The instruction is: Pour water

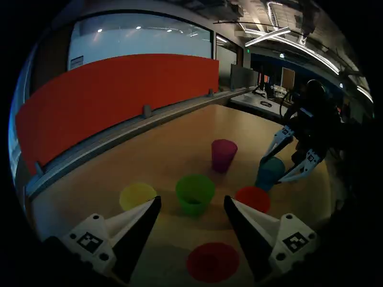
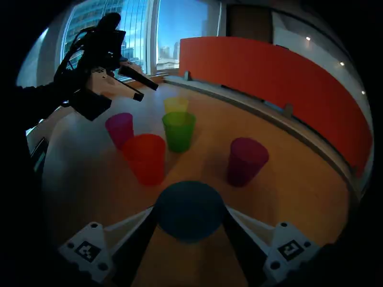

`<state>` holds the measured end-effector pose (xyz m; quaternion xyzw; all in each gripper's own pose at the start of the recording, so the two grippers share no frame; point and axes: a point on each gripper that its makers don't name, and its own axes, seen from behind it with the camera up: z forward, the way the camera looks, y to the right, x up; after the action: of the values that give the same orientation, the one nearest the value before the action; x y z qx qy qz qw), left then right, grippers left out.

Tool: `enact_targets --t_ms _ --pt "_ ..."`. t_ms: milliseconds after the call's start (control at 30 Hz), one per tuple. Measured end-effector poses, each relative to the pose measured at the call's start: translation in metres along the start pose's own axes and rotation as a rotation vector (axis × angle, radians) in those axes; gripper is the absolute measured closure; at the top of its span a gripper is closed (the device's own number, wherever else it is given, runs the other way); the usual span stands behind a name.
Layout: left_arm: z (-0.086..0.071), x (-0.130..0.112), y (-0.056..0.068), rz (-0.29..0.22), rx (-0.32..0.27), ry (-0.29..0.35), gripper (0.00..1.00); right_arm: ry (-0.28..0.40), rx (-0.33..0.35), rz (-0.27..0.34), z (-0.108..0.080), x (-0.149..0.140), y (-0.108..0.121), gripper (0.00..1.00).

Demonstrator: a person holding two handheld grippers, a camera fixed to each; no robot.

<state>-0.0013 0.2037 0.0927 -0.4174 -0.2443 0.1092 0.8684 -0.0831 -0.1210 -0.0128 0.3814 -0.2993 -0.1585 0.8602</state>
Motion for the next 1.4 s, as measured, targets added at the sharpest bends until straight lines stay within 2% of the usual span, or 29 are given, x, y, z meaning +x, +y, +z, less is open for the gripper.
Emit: enact_targets --t_ms 567,1067,1400 --pt "0.021 -0.015 0.002 0.000 -0.020 -0.094 0.03 0.053 -0.008 0.000 -0.011 0.023 0.007 0.08" --pt "0.046 -0.017 0.007 0.021 -0.056 -0.186 0.03 0.070 -0.010 0.001 -0.017 0.026 0.011 0.07" --pt "0.059 -0.020 0.008 0.016 -0.072 -0.241 0.02 0.074 -0.012 0.005 -0.020 0.024 0.014 0.07"
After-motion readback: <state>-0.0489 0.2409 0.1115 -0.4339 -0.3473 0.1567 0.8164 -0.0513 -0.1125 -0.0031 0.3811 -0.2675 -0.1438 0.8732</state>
